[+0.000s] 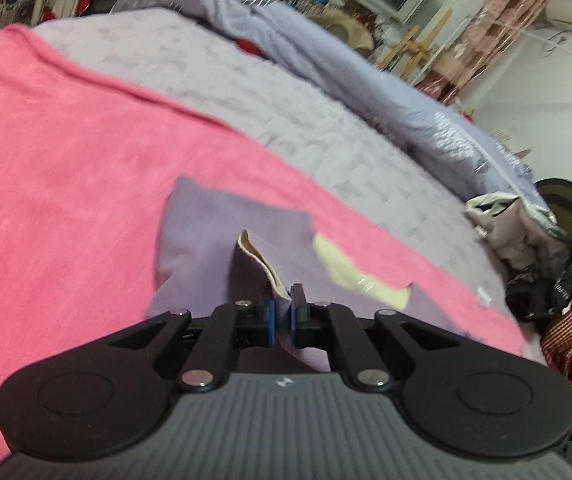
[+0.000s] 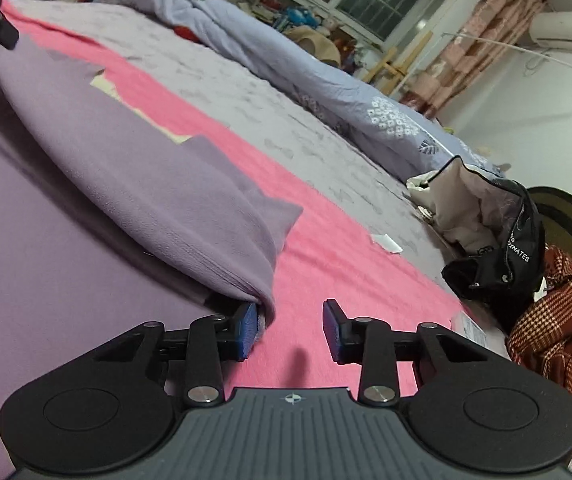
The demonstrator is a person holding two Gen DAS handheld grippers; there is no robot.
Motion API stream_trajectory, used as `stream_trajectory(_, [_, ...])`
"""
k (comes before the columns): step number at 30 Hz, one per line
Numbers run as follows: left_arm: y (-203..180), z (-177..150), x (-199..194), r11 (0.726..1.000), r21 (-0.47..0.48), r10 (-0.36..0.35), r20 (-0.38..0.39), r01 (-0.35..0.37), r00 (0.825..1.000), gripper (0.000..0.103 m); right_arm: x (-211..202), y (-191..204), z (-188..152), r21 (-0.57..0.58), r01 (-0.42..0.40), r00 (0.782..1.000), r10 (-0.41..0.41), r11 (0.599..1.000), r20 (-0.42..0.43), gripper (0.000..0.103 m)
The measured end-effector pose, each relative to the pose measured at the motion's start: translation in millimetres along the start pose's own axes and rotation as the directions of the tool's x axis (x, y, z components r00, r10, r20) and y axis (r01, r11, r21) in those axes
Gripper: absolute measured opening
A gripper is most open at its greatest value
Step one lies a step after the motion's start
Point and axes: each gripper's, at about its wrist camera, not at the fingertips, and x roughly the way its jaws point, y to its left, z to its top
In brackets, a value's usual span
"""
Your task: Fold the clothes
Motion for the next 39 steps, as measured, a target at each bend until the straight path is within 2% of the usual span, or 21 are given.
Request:
stream_trajectory(7, [25, -5, -3, 0.999, -0.017, 0.036, -0.004, -0.036, 0.999, 0.004, -7, -1, -10, -0.016, -0.074, 0.997, 0.074, 0.997, -0.015, 0.035])
stream_trajectory(9, [29, -2, -5, 0.999, -0.018, 0.042, 0.0, -0.042, 0.999, 0.004, -13, 0, -9, -0.021, -0.12, 0.993, 0.12, 0.993, -0.005, 0.034])
stream_trajectory(16, [30, -10, -9, 0.997, 0.069, 0.045, -0.023, -0.044, 0.999, 0.007, -28, -15, -2, 0.044, -0.172, 0.985, 0.171, 0.984, 0.017, 0.039])
stream_trajectory(21, [25, -11, -13, 0.993, 0.106, 0.054, -0.015, -0.052, 0.998, 0.008, -18, -25, 23, 0.197, -0.295, 0.955, 0.28, 0.935, 0.098, 0.042])
stream_trajectory(22, [24, -11, -14, 0.992, 0.112, 0.058, -0.013, -0.056, 0.998, 0.011, -16, -27, 28, 0.226, -0.319, 0.947, 0.3, 0.92, 0.117, 0.044])
stream_trajectory(24, [28, -10, -16, 0.993, 0.101, 0.061, -0.018, -0.059, 0.998, 0.012, -9, -31, 37, 0.291, -0.367, 0.93, 0.338, 0.884, 0.144, 0.054])
stream_trajectory(25, [31, -9, -18, 0.993, 0.1, 0.061, -0.021, -0.058, 0.998, 0.012, 4, -30, 39, 0.337, -0.378, 0.926, 0.357, 0.862, 0.125, 0.062])
stream_trajectory(26, [34, -7, -20, 0.993, 0.102, 0.063, -0.023, -0.06, 0.998, 0.012, 16, -29, 40, 0.375, -0.375, 0.925, 0.369, 0.848, 0.091, 0.062])
stream_trajectory(28, [39, -2, -27, 0.987, 0.128, 0.103, -0.014, -0.1, 0.995, 0.017, 33, -28, 33, 0.413, -0.376, 0.919, 0.39, 0.83, 0.052, 0.062])
stream_trajectory(29, [42, 1, -31, 0.981, 0.142, 0.137, -0.003, -0.136, 0.991, 0.024, 36, -27, 29, 0.42, -0.378, 0.917, 0.396, 0.825, 0.047, 0.062])
stream_trajectory(30, [44, 4, -36, 0.969, 0.155, 0.194, 0.019, -0.194, 0.981, 0.042, 33, -28, 28, 0.417, -0.377, 0.918, 0.394, 0.827, 0.049, 0.062])
stream_trajectory(31, [46, 8, -41, 0.956, 0.168, 0.237, 0.045, -0.241, 0.971, 0.043, 29, -28, 29, 0.4, -0.372, 0.921, 0.388, 0.837, 0.043, 0.062])
stream_trajectory(32, [46, 11, -46, 0.949, 0.183, 0.246, 0.078, -0.256, 0.966, 0.043, 24, -27, 31, 0.374, -0.363, 0.925, 0.378, 0.853, 0.036, 0.061])
stream_trajectory(33, [45, 14, -51, 0.944, 0.205, 0.242, 0.11, -0.26, 0.964, 0.043, 19, -26, 32, 0.351, -0.354, 0.93, 0.365, 0.867, 0.039, 0.061])
stream_trajectory(35, [25, 18, -52, 0.93, 0.312, 0.156, 0.148, -0.196, 0.977, 0.043, 9, -28, 37, 0.32, -0.358, 0.933, 0.354, 0.877, 0.072, 0.061])
stream_trajectory(37, [-3, 17, -40, 0.895, 0.428, 0.073, 0.136, -0.125, 0.988, 0.046, 5, -32, 44, 0.302, -0.408, 0.913, 0.381, 0.862, 0.147, 0.061])
stream_trajectory(39, [-25, 14, -16, 0.877, 0.479, -0.036, 0.041, 0.011, 0.999, 0.046, 8, -31, 56, 0.247, -0.479, 0.875, 0.435, 0.842, 0.214, 0.057])
